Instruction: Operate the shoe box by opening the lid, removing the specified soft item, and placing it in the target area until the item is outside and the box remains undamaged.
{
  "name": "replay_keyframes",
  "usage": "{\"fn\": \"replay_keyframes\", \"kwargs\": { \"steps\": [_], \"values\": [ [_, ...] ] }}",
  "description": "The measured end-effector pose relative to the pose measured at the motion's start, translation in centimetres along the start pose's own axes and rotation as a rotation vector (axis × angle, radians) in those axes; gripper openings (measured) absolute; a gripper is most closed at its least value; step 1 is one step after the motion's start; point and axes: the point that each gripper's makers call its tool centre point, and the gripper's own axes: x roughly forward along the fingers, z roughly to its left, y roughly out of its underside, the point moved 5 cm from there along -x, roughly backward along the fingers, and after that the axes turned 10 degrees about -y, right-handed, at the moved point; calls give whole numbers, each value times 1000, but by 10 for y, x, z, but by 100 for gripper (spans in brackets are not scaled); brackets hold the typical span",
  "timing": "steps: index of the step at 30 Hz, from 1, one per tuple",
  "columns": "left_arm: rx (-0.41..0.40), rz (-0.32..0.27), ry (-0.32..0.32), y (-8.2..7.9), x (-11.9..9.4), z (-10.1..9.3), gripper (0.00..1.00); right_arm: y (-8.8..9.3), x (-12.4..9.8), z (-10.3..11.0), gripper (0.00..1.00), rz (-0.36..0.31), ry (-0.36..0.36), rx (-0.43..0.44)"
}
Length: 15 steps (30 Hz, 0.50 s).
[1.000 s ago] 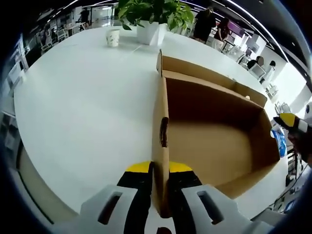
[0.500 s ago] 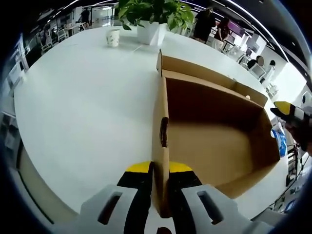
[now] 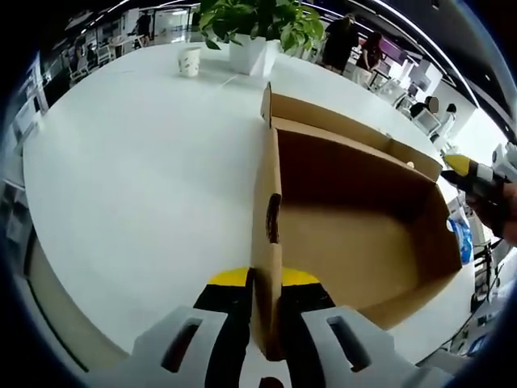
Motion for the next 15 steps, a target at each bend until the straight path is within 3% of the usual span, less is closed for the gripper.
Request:
{"fn": "replay_keyframes", "kwargs": {
  "steps": [4, 15],
  "values": [
    [-1, 0, -1, 0, 0, 0, 9, -8, 13, -15, 41, 7, 7, 9],
    [-3, -1, 0, -1, 1, 0, 9, -19, 43, -30, 41, 38, 13, 12]
  ]
}}
